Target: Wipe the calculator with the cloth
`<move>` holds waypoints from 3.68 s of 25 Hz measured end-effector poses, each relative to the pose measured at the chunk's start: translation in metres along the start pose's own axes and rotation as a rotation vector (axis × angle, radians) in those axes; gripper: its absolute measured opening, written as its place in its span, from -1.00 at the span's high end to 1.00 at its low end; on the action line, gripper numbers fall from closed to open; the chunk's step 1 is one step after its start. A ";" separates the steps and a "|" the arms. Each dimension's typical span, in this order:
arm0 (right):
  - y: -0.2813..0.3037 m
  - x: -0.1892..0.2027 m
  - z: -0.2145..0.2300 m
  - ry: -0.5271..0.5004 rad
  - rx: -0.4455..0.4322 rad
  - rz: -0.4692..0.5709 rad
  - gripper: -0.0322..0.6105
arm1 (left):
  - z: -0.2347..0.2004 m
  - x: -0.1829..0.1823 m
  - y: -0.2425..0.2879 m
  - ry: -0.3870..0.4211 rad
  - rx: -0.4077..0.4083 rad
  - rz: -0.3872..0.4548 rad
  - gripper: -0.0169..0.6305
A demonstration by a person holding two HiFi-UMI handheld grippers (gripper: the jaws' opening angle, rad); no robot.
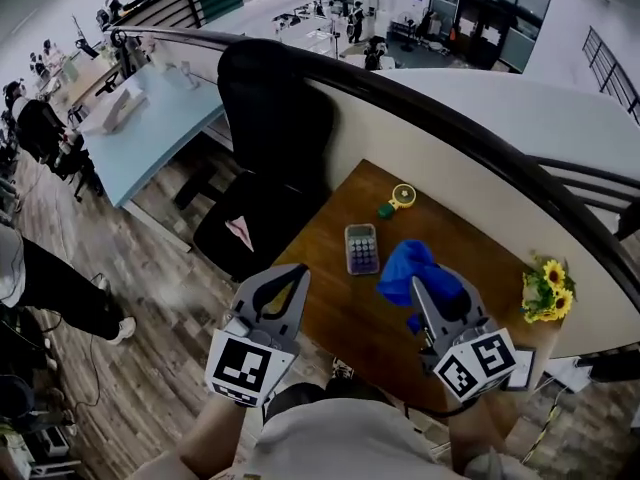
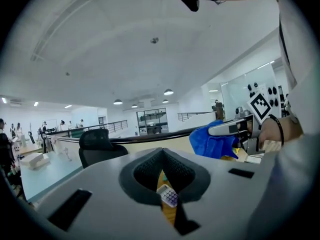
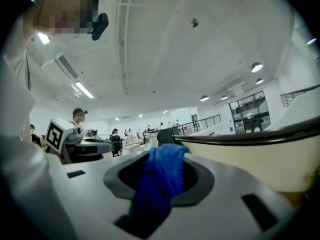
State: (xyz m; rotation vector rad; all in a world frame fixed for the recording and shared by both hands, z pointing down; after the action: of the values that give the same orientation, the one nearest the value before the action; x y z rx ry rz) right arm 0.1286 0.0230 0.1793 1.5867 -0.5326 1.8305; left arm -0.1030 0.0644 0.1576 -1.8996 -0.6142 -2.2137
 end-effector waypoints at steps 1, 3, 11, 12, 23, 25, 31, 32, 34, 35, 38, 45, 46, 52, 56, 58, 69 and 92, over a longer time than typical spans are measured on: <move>0.002 0.000 0.006 0.006 0.010 0.002 0.47 | -0.001 -0.001 0.007 0.007 0.007 -0.003 0.94; 0.006 0.000 0.015 0.016 0.028 0.004 0.47 | -0.003 -0.001 0.017 0.014 0.018 -0.010 0.94; 0.015 0.005 0.039 0.041 0.085 -0.013 0.47 | -0.020 0.003 0.045 0.025 0.048 -0.044 0.94; 0.017 0.006 0.040 0.042 0.091 -0.018 0.47 | -0.023 0.005 0.048 0.024 0.053 -0.049 0.94; 0.057 0.040 0.044 0.079 0.179 -0.101 0.47 | -0.057 0.038 0.090 0.011 0.176 -0.110 0.94; 0.068 0.046 0.048 0.087 0.190 -0.114 0.47 | -0.062 0.047 0.101 -0.004 0.203 -0.130 0.94; 0.107 0.066 0.070 0.098 0.208 -0.155 0.47 | -0.068 0.077 0.141 -0.035 0.274 -0.181 0.94; 0.116 0.070 0.073 0.097 0.205 -0.163 0.47 | -0.069 0.083 0.149 -0.042 0.287 -0.189 0.94; 0.132 0.076 0.078 0.095 0.191 -0.182 0.47 | -0.068 0.097 0.163 -0.059 0.317 -0.209 0.94; 0.140 0.079 0.081 0.094 0.184 -0.188 0.47 | -0.067 0.105 0.170 -0.066 0.333 -0.222 0.94; 0.164 0.091 0.090 0.084 0.172 -0.202 0.47 | -0.064 0.131 0.191 -0.070 0.376 -0.270 0.94; 0.210 0.142 0.112 0.085 0.119 -0.260 0.47 | -0.057 0.195 0.230 -0.118 0.400 -0.322 0.94; 0.214 0.151 0.116 0.085 0.114 -0.265 0.47 | -0.055 0.204 0.234 -0.128 0.400 -0.329 0.94; 0.236 0.205 0.134 0.076 0.103 -0.320 0.47 | -0.042 0.253 0.256 -0.144 0.421 -0.375 0.94; 0.244 0.231 0.145 0.122 0.107 -0.333 0.47 | -0.030 0.287 0.270 -0.154 0.449 -0.400 0.94; 0.248 0.236 0.146 0.132 0.104 -0.328 0.47 | -0.021 0.301 0.275 -0.154 0.479 -0.412 0.94; 0.286 0.282 0.121 -0.014 -0.099 -0.527 0.47 | 0.004 0.340 0.276 -0.144 0.522 -0.470 0.94; 0.214 0.287 0.205 -0.131 0.309 -0.631 0.52 | -0.002 0.342 0.283 -0.307 0.496 -0.454 0.94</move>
State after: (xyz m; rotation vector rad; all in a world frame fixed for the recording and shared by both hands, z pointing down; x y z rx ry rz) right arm 0.1085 -0.2077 0.5210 1.8173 0.2041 1.3705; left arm -0.0591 -0.1436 0.5473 -1.9634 -1.6107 -1.7319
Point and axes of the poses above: the fingertips, and each gripper's own axes: y forward along the fingers, z to its right, x out of its underside, the point moved 6 cm from there along -y, backward along the fingers, and after that the axes turned 1 degree about -y, right-handed, at the moved point
